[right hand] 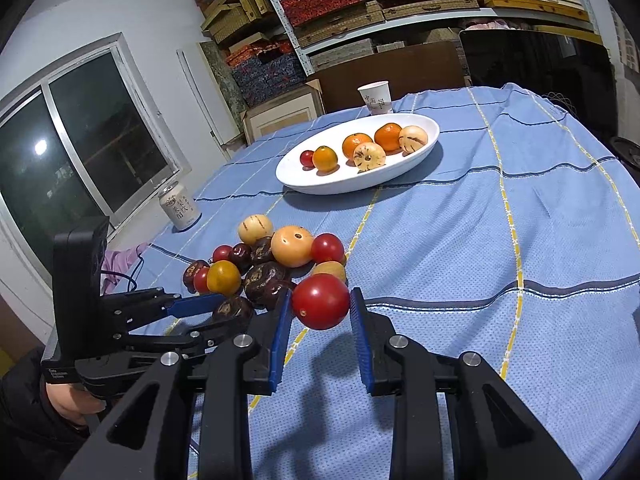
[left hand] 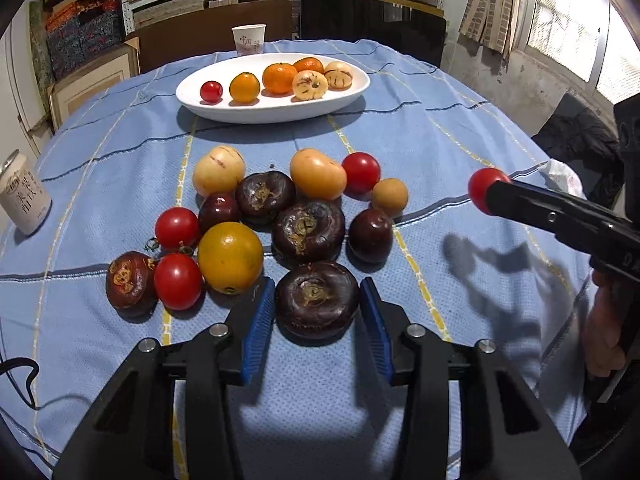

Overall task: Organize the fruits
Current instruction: 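Grasp a dark purple fruit with the left tool while the right tool grasps a red tomato, then set the purple fruit and red tomato onto the white plate, opening both tools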

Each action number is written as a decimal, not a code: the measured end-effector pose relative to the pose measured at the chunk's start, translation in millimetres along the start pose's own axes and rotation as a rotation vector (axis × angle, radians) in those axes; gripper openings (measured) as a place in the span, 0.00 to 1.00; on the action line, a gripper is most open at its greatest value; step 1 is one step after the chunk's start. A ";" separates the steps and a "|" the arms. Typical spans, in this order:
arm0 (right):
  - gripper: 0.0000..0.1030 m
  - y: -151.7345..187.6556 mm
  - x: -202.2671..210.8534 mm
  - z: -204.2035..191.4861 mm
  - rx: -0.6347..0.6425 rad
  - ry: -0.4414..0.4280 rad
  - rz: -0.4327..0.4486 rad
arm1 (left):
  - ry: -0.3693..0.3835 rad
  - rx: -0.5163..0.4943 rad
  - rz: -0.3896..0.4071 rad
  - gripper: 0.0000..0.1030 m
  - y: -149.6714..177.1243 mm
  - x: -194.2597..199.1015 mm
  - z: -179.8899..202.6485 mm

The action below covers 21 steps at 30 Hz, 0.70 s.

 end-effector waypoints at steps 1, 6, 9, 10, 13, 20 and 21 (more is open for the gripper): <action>0.29 0.0 0.1 0.0 0.000 -0.001 0.001 | 0.005 0.001 0.002 0.42 0.5 2.2 0.9; 0.29 0.3 0.6 0.8 0.000 -0.005 0.004 | 0.030 0.011 0.055 0.42 -2.7 25.5 3.8; 0.29 0.1 1.2 0.6 0.000 -0.006 0.007 | 0.021 0.017 0.092 0.42 -7.2 39.9 0.0; 0.29 0.0 1.7 0.6 0.000 -0.006 0.008 | 0.021 0.021 0.099 0.42 -8.4 43.5 -0.8; 0.29 -0.2 2.5 0.3 -0.002 -0.007 0.011 | 0.010 0.027 0.131 0.42 -13.4 54.6 -5.2; 0.29 -2.4 4.1 1.3 -0.010 -0.003 0.019 | 0.002 0.053 0.182 0.42 -27.1 67.7 -17.3; 0.29 -3.8 4.4 0.6 -0.004 0.005 0.019 | 0.006 0.061 0.190 0.42 -31.6 69.0 -20.7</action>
Point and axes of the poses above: each gripper's, at about its wrist camera, not at the fingertips, and x roughly against the way its jaws point, z to its right, y to its underside, the point moved 4 cm from there along -x, roughly the way its jaws point, and after that the axes turned 11 degrees about z, right-handed, at the moved point
